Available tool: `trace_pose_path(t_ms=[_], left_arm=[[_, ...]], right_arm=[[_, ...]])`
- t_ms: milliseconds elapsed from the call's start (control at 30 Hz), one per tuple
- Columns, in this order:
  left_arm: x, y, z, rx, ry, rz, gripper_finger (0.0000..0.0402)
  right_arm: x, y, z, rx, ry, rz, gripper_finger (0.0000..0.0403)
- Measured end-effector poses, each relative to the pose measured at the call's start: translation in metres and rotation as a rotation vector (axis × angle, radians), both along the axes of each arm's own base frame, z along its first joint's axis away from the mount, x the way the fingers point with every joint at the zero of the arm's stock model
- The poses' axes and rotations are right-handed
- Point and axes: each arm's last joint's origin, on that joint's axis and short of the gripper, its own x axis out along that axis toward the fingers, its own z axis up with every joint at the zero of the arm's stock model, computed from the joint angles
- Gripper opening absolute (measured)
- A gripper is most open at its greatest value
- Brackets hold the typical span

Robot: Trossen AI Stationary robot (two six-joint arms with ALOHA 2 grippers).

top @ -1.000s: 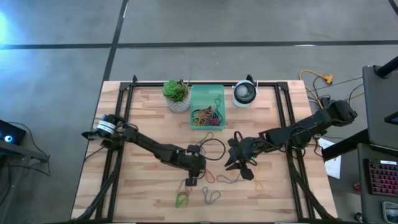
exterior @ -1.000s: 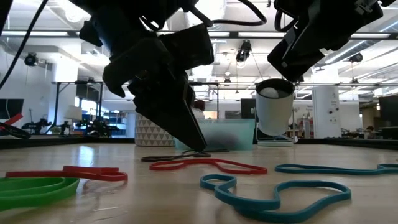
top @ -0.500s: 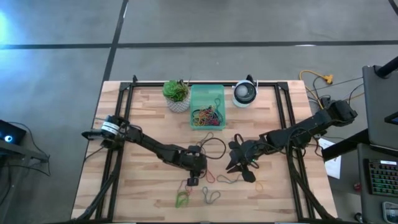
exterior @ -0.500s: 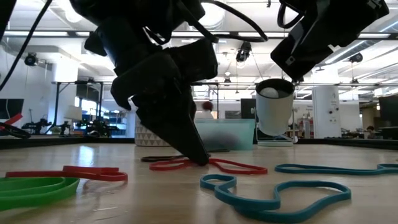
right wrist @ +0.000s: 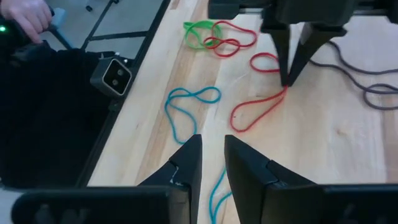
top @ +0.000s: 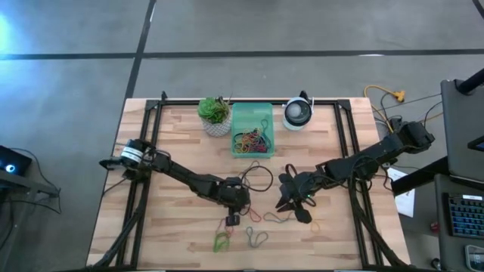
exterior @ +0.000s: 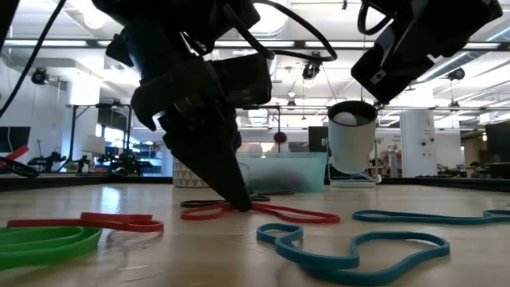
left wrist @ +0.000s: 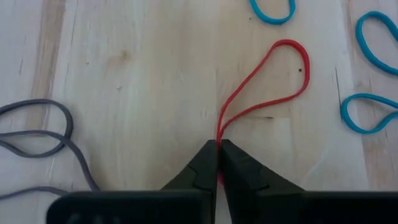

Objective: Pick and place rubber bands into bin
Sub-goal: Put the red rubber band into the green bin

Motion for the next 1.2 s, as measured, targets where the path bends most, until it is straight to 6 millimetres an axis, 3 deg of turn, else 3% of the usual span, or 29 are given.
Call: trace_pose_path(t_ms=[333, 833, 1200], left_arm=[[-0.007, -0.005, 0.016, 0.097, -0.043, 0.005, 0.0], [-0.024, -0.002, 0.07, 0.273, -0.178, 0.072, 0.0], [-0.018, 0.03, 0.097, 0.386, -0.241, 0.11, 0.0]], right_arm=[[-0.004, 0.009, 0.0, 0.007, 0.005, 0.027, 0.0065], [-0.003, 0.008, 0.0, 0.015, 0.011, 0.015, 0.0063], [-0.003, 0.008, 0.0, 0.007, 0.008, -0.007, 0.0063]])
